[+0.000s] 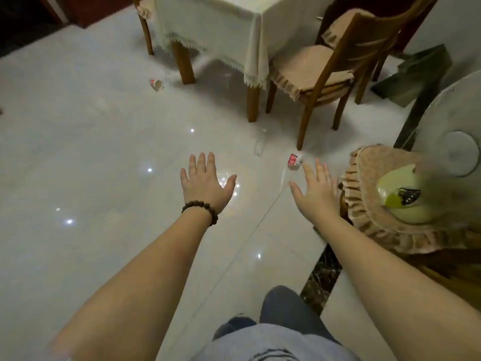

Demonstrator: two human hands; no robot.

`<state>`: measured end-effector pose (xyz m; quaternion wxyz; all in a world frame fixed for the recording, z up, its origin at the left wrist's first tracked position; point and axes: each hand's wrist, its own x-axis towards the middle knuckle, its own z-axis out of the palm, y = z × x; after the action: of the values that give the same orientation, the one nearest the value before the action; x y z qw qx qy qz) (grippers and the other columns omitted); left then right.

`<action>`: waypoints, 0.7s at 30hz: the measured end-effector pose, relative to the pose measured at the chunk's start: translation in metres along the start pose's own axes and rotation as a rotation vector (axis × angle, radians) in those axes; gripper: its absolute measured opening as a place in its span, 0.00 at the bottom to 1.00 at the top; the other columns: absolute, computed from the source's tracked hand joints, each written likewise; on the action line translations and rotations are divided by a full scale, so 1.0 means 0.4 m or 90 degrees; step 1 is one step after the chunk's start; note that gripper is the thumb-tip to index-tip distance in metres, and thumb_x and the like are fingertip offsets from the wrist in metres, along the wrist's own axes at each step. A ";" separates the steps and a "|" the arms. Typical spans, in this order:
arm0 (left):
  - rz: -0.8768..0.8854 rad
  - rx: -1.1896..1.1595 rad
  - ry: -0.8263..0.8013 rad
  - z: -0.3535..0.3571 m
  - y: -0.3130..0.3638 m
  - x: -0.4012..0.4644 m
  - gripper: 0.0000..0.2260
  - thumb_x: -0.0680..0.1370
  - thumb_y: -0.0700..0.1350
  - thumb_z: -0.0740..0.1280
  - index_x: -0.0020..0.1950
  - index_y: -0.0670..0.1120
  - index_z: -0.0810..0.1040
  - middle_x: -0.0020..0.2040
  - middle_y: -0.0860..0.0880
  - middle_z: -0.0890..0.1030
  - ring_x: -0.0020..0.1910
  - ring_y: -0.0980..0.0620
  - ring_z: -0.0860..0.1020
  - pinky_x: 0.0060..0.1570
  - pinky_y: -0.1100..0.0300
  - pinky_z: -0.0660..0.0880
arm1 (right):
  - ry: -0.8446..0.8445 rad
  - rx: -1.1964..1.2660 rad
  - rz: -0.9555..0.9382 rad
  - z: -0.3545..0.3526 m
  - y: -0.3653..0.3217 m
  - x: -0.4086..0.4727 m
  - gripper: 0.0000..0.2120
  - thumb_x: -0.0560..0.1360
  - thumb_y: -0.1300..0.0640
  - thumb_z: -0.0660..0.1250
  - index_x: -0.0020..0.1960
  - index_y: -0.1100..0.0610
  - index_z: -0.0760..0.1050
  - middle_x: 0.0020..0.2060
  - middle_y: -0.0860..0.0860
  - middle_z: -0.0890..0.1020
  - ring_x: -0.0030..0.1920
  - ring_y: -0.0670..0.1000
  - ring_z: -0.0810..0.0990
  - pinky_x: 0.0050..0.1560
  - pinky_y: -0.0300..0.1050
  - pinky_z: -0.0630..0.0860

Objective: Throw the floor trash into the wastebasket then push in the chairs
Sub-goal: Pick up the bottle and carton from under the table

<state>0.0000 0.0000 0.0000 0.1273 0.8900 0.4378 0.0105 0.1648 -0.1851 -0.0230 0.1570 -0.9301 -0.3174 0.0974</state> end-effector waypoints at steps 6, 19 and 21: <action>0.020 0.021 -0.019 0.027 0.020 0.142 0.35 0.78 0.64 0.52 0.78 0.47 0.47 0.79 0.47 0.50 0.77 0.47 0.44 0.74 0.45 0.45 | 0.006 -0.001 0.042 0.010 0.019 0.118 0.30 0.79 0.41 0.53 0.76 0.52 0.53 0.77 0.54 0.50 0.76 0.53 0.44 0.75 0.58 0.44; 0.064 0.055 -0.054 0.107 0.303 0.808 0.34 0.78 0.64 0.52 0.78 0.47 0.49 0.79 0.46 0.52 0.77 0.46 0.47 0.74 0.44 0.48 | 0.007 0.012 0.125 0.001 0.150 0.769 0.28 0.79 0.44 0.55 0.75 0.53 0.56 0.77 0.54 0.51 0.76 0.53 0.44 0.74 0.57 0.42; 0.066 0.050 -0.060 0.110 0.358 0.920 0.34 0.78 0.64 0.53 0.78 0.47 0.49 0.78 0.46 0.53 0.77 0.46 0.47 0.74 0.44 0.49 | 0.003 0.024 0.139 -0.012 0.169 0.875 0.28 0.78 0.44 0.56 0.75 0.53 0.57 0.77 0.54 0.51 0.76 0.52 0.44 0.74 0.56 0.42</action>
<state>0.3439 0.1943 -0.0429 0.1118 0.9154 0.3845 -0.0416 0.4767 -0.0194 -0.0710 0.1637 -0.9564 -0.2116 0.1174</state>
